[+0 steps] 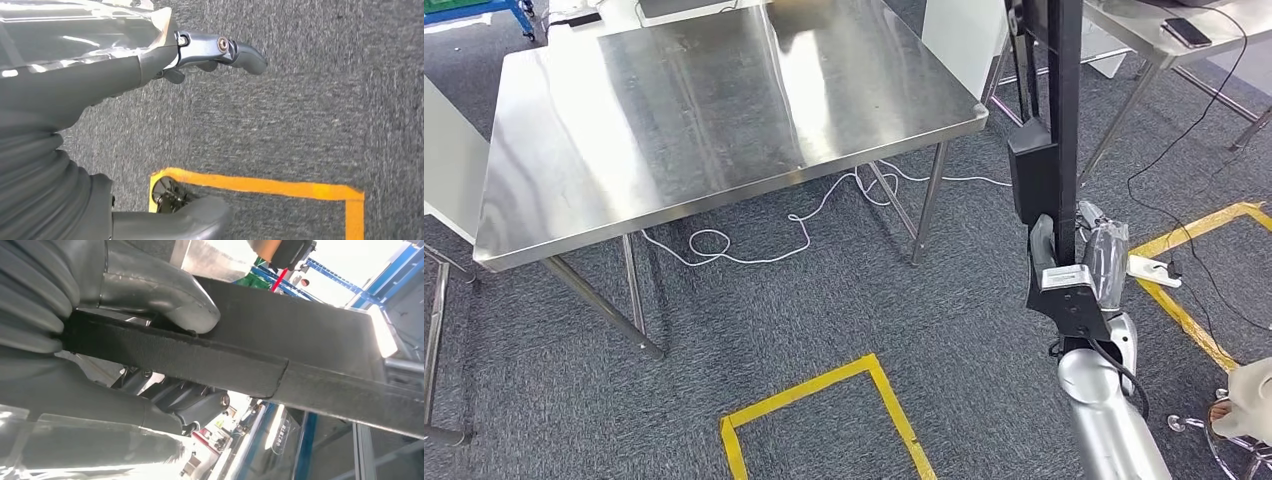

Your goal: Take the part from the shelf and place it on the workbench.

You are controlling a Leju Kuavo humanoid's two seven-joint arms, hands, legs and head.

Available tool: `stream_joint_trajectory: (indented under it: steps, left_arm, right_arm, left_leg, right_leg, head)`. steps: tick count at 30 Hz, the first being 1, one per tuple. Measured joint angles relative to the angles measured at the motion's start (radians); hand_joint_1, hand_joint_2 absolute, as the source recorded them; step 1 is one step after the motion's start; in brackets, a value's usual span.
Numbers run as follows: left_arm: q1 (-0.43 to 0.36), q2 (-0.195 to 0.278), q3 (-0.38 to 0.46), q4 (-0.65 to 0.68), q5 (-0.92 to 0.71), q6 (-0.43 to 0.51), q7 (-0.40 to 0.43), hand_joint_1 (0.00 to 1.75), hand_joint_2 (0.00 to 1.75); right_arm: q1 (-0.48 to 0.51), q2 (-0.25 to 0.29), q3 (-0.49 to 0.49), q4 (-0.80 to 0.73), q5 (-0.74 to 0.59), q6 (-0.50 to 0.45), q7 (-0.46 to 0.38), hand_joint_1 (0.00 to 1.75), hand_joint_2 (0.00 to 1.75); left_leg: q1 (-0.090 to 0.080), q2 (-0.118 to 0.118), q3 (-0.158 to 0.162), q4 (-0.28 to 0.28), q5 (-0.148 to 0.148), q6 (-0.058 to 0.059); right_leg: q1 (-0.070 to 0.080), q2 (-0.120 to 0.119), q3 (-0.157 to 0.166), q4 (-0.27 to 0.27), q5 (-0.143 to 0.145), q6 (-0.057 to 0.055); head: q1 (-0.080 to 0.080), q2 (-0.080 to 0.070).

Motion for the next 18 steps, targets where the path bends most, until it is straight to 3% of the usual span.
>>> stream_joint_trajectory:
  steps: [2,4,5,6,7,9,10,11,15,16,18]
  left_arm:
    - [0.000,0.000,0.000,0.000,0.000,0.000,0.000,0.00,1.75]
    - [0.000,0.000,0.000,0.000,0.000,0.000,0.000,0.00,1.75]
    - [0.001,0.000,0.000,0.000,-0.001,0.000,0.000,0.00,1.75]
    - [0.001,0.000,0.000,0.000,-0.002,0.000,0.000,0.00,1.75]
    - [0.001,0.001,0.000,0.000,-0.003,0.001,0.000,0.00,1.75]
    - [0.000,0.001,0.000,0.000,-0.004,0.002,0.000,0.00,1.75]
    - [0.000,0.002,0.000,0.000,-0.004,0.003,0.000,0.00,1.75]
    - [-0.001,0.002,0.000,0.000,-0.005,0.004,0.000,0.00,1.75]
    - [-0.001,0.002,0.000,0.000,-0.009,0.007,0.000,0.00,1.75]
    - [-0.001,0.002,0.000,0.000,-0.010,0.007,0.000,0.00,1.75]
    - [-0.001,0.002,0.000,0.000,-0.012,0.007,-0.001,0.00,1.75]
  right_arm:
    - [0.000,0.000,0.000,-0.003,0.000,0.000,0.000,1.75,1.75]
    - [0.002,0.002,0.000,-0.004,0.000,0.000,0.000,1.75,1.75]
    - [0.004,0.003,0.000,-0.004,0.001,0.000,0.001,1.75,1.75]
    - [0.007,0.004,0.000,-0.004,0.001,0.000,0.001,1.75,1.75]
    - [0.008,0.005,0.001,-0.004,0.002,0.000,0.002,1.75,1.75]
    - [0.009,0.006,0.001,-0.004,0.004,0.000,0.003,1.75,1.75]
    - [0.008,0.007,0.001,-0.004,0.005,0.000,0.003,1.75,1.75]
    - [0.007,0.007,0.001,-0.004,0.006,0.000,0.004,1.75,1.75]
    - [-0.001,0.008,0.003,-0.003,0.005,0.001,0.004,1.75,1.75]
    - [-0.005,0.008,0.003,-0.002,0.004,0.002,0.003,1.75,1.75]
    - [-0.011,0.007,0.003,0.001,0.002,0.003,0.003,1.75,1.75]
  left_leg:
    - [0.007,0.006,-0.043,0.093,-0.054,-0.014]
    - [0.014,0.010,-0.111,0.222,-0.108,-0.024]
    - [0.017,0.011,-0.135,0.259,-0.113,-0.027]
    - [0.020,0.012,-0.143,0.262,-0.099,-0.029]
    - [0.022,0.013,-0.130,0.225,-0.067,-0.029]
    - [0.023,0.015,-0.068,0.089,0.005,-0.027]
    - [0.022,0.015,-0.041,0.034,0.026,-0.025]
    - [0.019,0.014,-0.026,0.002,0.032,-0.022]
    - [0.010,0.011,-0.010,-0.020,0.032,0.006]
    - [0.011,0.011,-0.003,-0.027,0.034,0.014]
    - [0.008,0.011,0.006,-0.032,0.032,0.026]
  right_leg:
    - [-0.005,0.000,0.006,-0.003,-0.001,-0.011]
    - [-0.006,-0.001,0.009,-0.003,-0.004,-0.017]
    - [-0.006,-0.001,0.010,-0.002,-0.006,-0.017]
    - [-0.006,-0.001,0.012,-0.002,-0.007,-0.017]
    - [-0.007,0.000,0.015,-0.002,-0.010,-0.016]
    - [-0.007,0.001,0.023,-0.002,-0.016,-0.008]
    - [-0.005,0.001,0.025,-0.002,-0.019,-0.003]
    - [-0.002,0.001,0.026,-0.002,-0.022,0.003]
    - [0.000,-0.001,0.022,0.007,-0.034,0.027]
    - [0.002,-0.001,0.008,0.038,-0.048,0.027]
    - [0.003,-0.001,-0.056,0.159,-0.094,0.017]
  head:
    - [-0.003,0.000]
    - [-0.005,0.000]
    - [-0.005,0.000]
    - [-0.005,0.000]
    - [-0.005,0.000]
    - [-0.005,0.000]
    - [-0.005,0.000]
    - [-0.006,0.000]
    - [-0.005,0.000]
    - [-0.005,0.000]
    - [-0.003,0.000]
